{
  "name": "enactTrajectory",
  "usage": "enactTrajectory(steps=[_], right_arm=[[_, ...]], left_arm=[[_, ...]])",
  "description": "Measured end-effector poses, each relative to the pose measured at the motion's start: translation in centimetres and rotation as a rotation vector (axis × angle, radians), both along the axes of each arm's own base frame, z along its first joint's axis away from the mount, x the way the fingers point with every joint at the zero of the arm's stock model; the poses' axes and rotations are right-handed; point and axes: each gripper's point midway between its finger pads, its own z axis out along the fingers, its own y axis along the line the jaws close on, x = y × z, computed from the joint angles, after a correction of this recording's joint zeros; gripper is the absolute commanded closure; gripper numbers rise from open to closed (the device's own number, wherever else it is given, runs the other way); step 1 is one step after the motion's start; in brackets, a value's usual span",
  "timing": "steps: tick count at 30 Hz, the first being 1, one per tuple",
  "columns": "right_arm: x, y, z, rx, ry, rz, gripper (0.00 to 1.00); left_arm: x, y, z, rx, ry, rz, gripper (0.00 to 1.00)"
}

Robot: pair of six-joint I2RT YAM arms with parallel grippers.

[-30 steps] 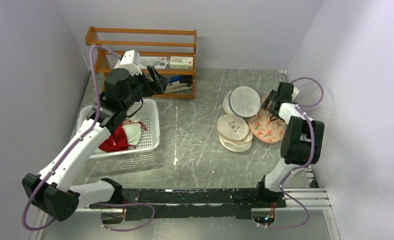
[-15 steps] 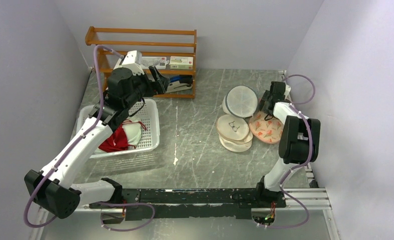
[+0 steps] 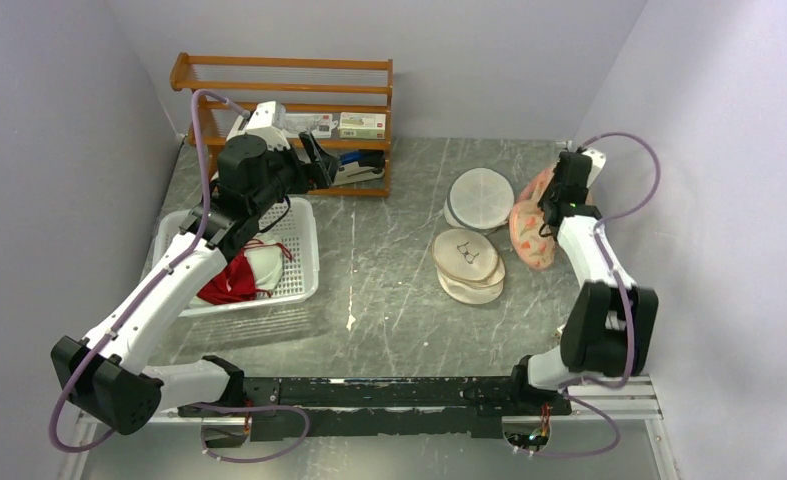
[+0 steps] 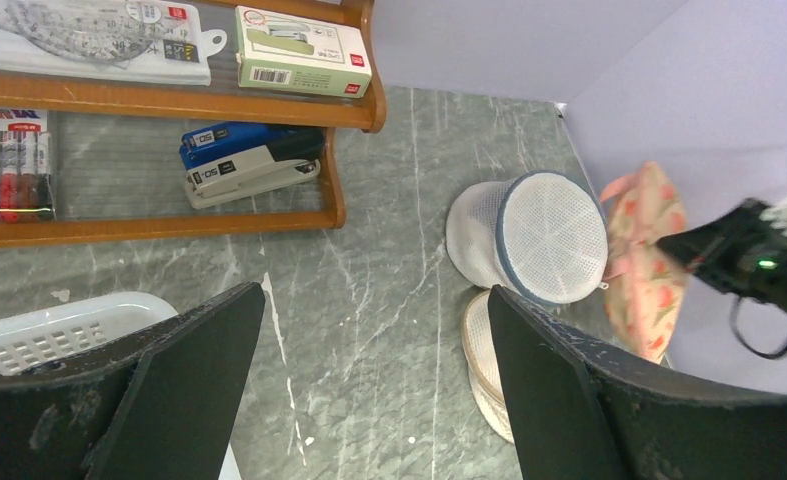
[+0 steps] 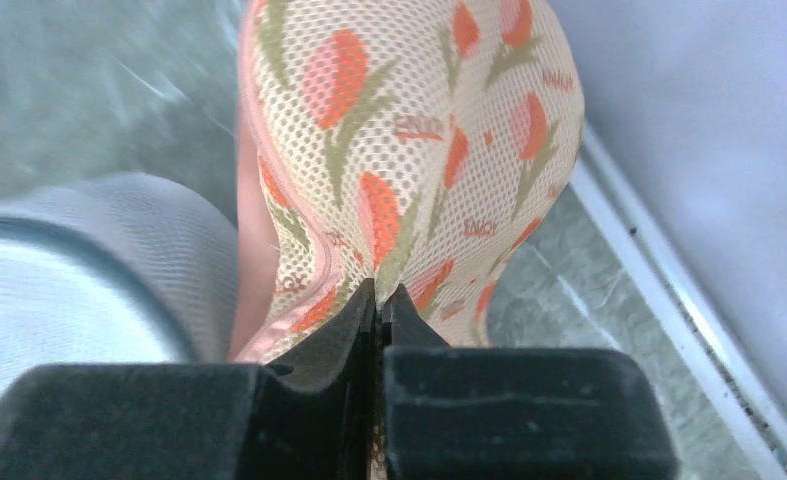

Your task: Unzip the laundry bag and remove the bra

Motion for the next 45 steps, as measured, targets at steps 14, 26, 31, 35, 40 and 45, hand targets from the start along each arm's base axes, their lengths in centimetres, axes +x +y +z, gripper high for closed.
enactTrajectory(steps=[14, 26, 31, 35, 40, 45], right_arm=[[-1.7, 16.1, 21.7, -0.004, -0.606, 0.761, 1.00], [-8.2, 36.7, 7.7, 0.173, -0.226, 1.538, 0.97], [-10.5, 39.4, 3.2, 0.221, -0.094, 1.597, 0.88], [-11.6, 39.8, 0.5, 0.285, -0.018, 1.572, 0.65], [-13.2, 40.0, -0.8, 0.412, 0.026, 1.534, 0.37], [-12.7, 39.6, 0.7, 0.469, 0.000, 1.465, 0.27]], left_arm=[[0.1, 0.0, -0.2, 0.001, 0.003, 0.000, 0.06], [-1.1, 0.5, -0.1, -0.010, -0.019, 0.000, 0.06], [-0.9, 0.5, -0.1, -0.011, -0.020, -0.001, 0.06], [-0.7, 0.4, -0.6, -0.005, -0.010, -0.001, 0.06], [-0.5, 0.3, -0.9, -0.001, -0.001, -0.001, 0.06], [-0.4, 0.2, -1.3, 0.003, 0.006, -0.001, 0.06]])
